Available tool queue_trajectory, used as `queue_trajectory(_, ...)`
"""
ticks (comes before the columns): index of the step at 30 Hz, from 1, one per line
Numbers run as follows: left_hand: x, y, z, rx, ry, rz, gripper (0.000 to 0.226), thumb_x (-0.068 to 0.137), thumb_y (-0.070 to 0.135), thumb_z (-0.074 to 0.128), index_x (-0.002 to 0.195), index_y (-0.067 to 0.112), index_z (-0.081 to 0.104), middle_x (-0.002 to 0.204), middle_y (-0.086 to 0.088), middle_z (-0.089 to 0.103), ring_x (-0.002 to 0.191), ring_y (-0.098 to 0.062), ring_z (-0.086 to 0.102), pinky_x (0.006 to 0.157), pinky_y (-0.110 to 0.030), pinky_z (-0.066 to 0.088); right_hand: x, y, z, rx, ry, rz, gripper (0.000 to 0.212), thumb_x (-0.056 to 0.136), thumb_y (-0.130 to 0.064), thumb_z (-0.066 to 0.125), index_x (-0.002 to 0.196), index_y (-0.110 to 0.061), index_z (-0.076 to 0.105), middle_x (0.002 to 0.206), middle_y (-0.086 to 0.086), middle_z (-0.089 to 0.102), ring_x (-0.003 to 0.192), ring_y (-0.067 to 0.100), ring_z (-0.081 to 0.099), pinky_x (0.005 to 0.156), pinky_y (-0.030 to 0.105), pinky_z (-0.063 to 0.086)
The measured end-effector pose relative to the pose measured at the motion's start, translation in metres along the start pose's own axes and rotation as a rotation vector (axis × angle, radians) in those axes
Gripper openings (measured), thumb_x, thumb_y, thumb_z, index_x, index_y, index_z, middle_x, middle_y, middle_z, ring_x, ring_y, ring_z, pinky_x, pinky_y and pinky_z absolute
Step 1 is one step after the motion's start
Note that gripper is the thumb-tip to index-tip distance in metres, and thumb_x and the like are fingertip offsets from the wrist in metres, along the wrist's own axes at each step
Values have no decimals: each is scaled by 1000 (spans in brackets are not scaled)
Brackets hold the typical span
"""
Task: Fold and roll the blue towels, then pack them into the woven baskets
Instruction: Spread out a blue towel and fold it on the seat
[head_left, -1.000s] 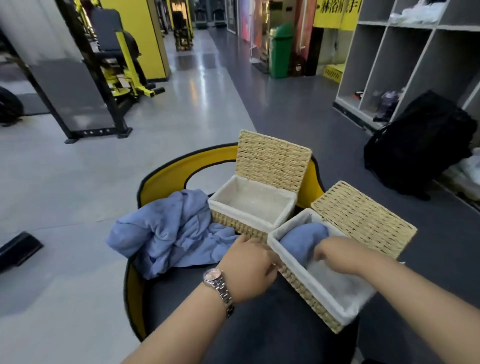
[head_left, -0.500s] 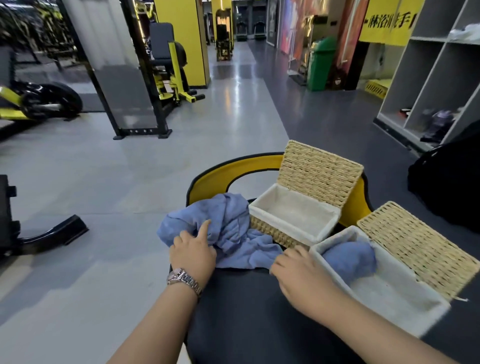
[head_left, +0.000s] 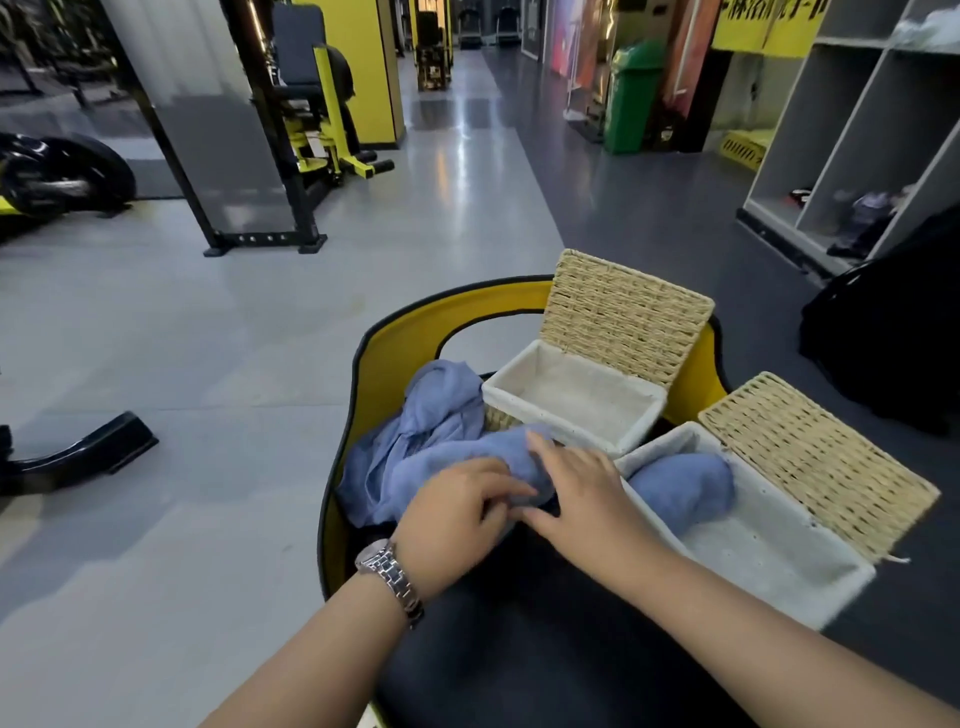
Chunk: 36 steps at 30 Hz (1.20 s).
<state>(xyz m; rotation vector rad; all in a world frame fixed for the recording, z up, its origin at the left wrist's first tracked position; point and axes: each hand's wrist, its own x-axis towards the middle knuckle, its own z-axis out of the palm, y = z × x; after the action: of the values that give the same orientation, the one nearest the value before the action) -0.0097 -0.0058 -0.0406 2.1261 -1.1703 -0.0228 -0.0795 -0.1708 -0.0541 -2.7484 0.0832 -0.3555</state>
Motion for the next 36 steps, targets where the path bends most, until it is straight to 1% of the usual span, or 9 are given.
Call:
queue_trajectory(5, -10, -10, 9, 113, -205, -209, 39, 74, 28, 38, 97, 33, 70, 86, 5, 73, 79, -11, 66, 73, -32, 52, -12, 6, -5, -4, -262, 32, 8, 80, -24, 58, 84, -29, 63, 71, -7, 62, 77, 20, 60, 69, 30, 44)
queue_trajectory(8, -12, -33, 14, 259, -343, -365, 29, 84, 36, 49, 108, 31, 64, 107, 6, 70, 100, -15, 64, 84, -33, 51, -22, 12, -6, -146, -644, 29, 13, 84, -17, 54, 95, -18, 62, 85, 1, 62, 81, 22, 57, 68, 29, 42)
queue_trajectory(13, -16, -46, 41, 304, -534, -560, 66, 80, 50, 64, 133, 16, 46, 124, -7, 61, 113, -25, 57, 89, -33, 46, -19, 24, 8, -285, -512, 21, 24, 91, -27, 54, 113, -20, 62, 108, 2, 58, 106, 25, 54, 82, 32, 37)
queue_trajectory(17, -11, -36, 47, 277, -379, -452, 20, 78, 27, 65, 88, 10, 61, 91, -8, 67, 87, -25, 62, 62, -30, 35, -19, 26, 19, -254, -448, 38, 39, 94, -35, 50, 131, -24, 47, 124, 4, 59, 114, 27, 53, 95, 35, 34)
queue_trajectory(20, -3, -23, 42, 113, -193, -247, 3, 80, 8, 59, 82, 9, 59, 83, -5, 60, 78, -19, 54, 66, -27, 33, -14, 27, 18, -92, -337, 32, 46, 90, -32, 46, 134, -22, 43, 119, 6, 61, 109, 29, 57, 93, 39, 42)
queue_trajectory(26, 4, -6, 36, -14, -10, -15, 21, 81, 2, 49, 94, 13, 60, 93, 0, 49, 84, -10, 49, 74, -19, 40, -6, 25, 0, -104, -209, -72, 23, 78, -30, 43, 96, -27, 57, 91, 5, 61, 90, 29, 55, 79, 37, 38)
queue_trajectory(28, 5, -5, 34, -59, 88, -114, 3, 89, 11, 54, 90, 13, 55, 88, 0, 53, 77, -12, 51, 68, -23, 42, -6, 23, -11, -30, -129, -83, 25, 76, -27, 48, 99, -27, 59, 90, 1, 65, 87, 24, 57, 79, 37, 42)
queue_trajectory(31, 10, -8, 30, -129, 129, -290, 15, 89, 21, 62, 84, 14, 49, 73, -3, 55, 58, -18, 55, 48, -29, 44, -7, 20, -31, 159, -50, -23, 13, 79, -18, 54, 91, -22, 56, 84, -4, 62, 80, 19, 55, 71, 35, 44)
queue_trajectory(36, 15, -6, 19, -51, 246, -274, 31, 79, 0, 67, 73, 24, 48, 81, 6, 52, 72, 3, 52, 66, -9, 40, -7, 26, -51, 219, -131, 102, 27, 78, -29, 73, 80, -24, 46, 74, -7, 54, 70, 14, 50, 62, 33, 41)
